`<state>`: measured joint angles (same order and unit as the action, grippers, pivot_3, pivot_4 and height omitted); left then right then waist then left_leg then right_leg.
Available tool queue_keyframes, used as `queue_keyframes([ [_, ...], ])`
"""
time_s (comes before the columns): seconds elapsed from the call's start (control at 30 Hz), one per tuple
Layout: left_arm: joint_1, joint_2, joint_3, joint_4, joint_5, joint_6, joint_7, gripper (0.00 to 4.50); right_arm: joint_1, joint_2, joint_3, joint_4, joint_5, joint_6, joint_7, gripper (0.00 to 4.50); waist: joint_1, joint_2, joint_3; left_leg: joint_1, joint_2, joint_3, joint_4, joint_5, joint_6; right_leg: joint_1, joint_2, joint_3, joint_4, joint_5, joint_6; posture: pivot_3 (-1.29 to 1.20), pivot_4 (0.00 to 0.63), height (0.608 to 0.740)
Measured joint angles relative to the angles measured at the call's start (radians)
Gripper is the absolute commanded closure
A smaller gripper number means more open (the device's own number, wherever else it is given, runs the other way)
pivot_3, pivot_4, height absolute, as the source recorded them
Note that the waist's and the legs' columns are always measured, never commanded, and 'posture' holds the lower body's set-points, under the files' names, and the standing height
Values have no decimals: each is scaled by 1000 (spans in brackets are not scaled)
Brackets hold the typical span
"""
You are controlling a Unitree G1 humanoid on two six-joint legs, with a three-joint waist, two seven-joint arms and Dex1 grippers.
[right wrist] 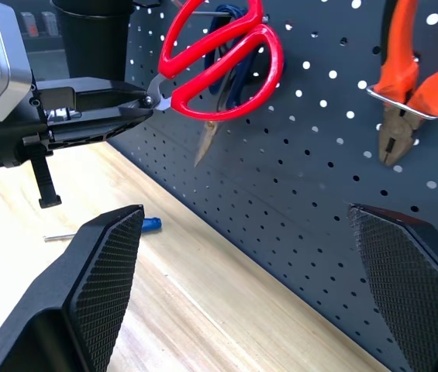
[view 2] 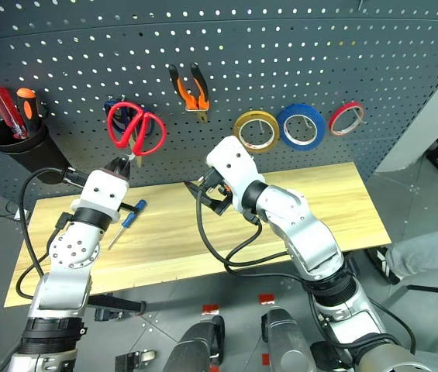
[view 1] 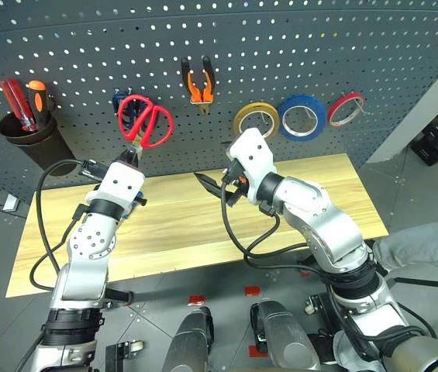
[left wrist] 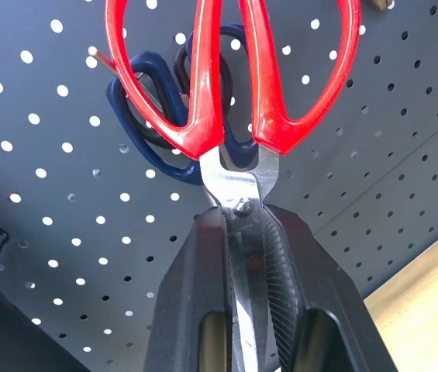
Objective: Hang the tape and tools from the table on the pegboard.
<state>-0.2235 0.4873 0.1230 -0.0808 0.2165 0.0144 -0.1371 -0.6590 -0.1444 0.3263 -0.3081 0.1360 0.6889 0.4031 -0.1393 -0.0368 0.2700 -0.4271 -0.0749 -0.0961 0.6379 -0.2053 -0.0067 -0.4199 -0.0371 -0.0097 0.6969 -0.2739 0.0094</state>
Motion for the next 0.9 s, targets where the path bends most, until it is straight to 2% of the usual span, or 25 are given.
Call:
queue_keyframes([
  [0.2,79,-5,-43,-51,20,-26,-14,4217,-1,2,-2,2,-1,0,-1,0,-3,0,0,0,0,0,1,0,0,0,0,1,0,0,0,-259,216,740],
  [0.43,199,-34,-6,-213,23,1,-2,4217,-1,3,-6,2,0,0,0,0,-2,0,0,0,0,0,2,0,0,0,0,0,1,0,0,-249,211,740],
  [0.7,101,-23,64,-224,22,29,17,4217,-9,15,-11,3,1,-1,5,0,0,0,0,0,0,0,6,0,0,2,1,0,1,1,1,-243,212,740],
  [0.9,1,-16,60,-100,23,40,17,4217,-23,28,-11,6,1,-1,7,0,-2,0,0,0,0,0,6,0,0,1,1,0,2,1,1,-252,213,740],
])
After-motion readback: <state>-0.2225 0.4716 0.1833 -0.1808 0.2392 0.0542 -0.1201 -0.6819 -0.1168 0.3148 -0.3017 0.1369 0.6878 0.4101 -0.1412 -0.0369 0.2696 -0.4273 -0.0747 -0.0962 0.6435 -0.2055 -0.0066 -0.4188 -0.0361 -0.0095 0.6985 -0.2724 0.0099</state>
